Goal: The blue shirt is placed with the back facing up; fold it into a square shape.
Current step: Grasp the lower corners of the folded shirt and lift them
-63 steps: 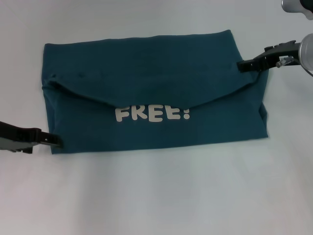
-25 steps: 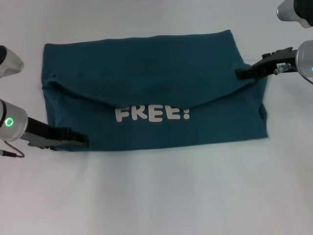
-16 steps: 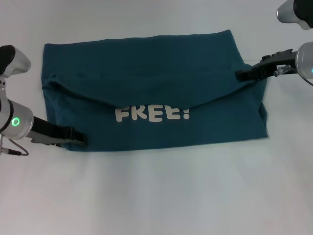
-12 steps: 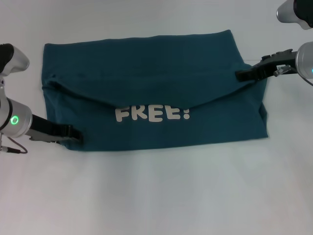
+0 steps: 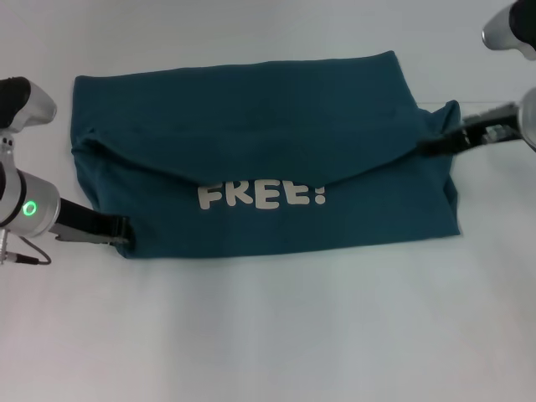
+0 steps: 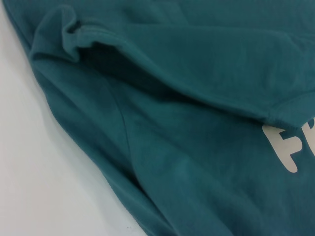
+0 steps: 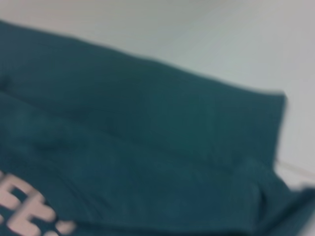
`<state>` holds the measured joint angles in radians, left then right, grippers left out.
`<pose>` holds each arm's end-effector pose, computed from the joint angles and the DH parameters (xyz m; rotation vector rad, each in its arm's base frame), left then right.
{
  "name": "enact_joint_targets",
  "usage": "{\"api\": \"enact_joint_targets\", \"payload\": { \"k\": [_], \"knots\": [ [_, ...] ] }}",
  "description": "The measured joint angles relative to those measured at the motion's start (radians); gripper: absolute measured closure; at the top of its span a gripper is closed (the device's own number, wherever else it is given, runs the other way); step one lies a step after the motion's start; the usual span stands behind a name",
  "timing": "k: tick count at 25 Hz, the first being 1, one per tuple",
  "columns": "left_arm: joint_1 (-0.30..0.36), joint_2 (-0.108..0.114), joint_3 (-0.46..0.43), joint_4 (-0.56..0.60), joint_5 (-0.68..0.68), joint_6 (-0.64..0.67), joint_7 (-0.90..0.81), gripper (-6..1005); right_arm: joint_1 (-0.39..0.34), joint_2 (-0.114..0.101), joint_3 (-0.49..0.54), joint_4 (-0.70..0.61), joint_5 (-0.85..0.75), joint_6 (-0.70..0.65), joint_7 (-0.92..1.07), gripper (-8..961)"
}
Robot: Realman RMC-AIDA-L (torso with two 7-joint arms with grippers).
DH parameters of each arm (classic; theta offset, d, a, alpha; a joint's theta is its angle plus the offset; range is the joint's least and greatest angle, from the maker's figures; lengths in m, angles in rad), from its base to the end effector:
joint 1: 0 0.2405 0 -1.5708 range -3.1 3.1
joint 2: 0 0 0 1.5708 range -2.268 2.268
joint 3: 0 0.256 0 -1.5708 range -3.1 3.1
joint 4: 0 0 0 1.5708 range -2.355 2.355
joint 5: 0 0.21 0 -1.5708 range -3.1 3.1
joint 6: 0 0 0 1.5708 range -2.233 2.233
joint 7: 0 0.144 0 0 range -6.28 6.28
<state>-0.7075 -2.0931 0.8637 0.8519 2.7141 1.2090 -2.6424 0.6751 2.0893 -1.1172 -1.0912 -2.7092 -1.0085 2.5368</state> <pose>-0.2742 0.3980 0.0094 -2.0879 -1.5578 0.1205 0.2183 0.4376 0.0370 -2.1449 0.9279 -0.1160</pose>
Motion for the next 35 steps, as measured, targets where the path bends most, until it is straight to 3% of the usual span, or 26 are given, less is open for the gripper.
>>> {"api": "enact_joint_targets", "payload": {
  "k": [4, 9, 21, 35],
  "knots": [
    [0.001, -0.002, 0.000, 0.000, -0.001, 0.004, 0.009, 877, 0.005, 0.003, -0.004, -0.024, -0.126, -0.109, 0.098, 28],
    [0.005, 0.000, 0.000, -0.001, -0.001, 0.006, 0.019, 911, -0.015, 0.004, -0.004, -0.027, -0.113, -0.212, 0.103, 28],
    [0.003, -0.002, 0.000, -0.001, -0.001, 0.016, 0.040, 912, -0.089, 0.010, -0.010, -0.017, -0.001, -0.192, 0.118, 27],
    [0.005, -0.002, 0.000, -0.001, 0.004, 0.020, 0.049, 911, -0.091, 0.006, -0.009, 0.060, 0.026, -0.117, 0.122, 101]
  ]
}}
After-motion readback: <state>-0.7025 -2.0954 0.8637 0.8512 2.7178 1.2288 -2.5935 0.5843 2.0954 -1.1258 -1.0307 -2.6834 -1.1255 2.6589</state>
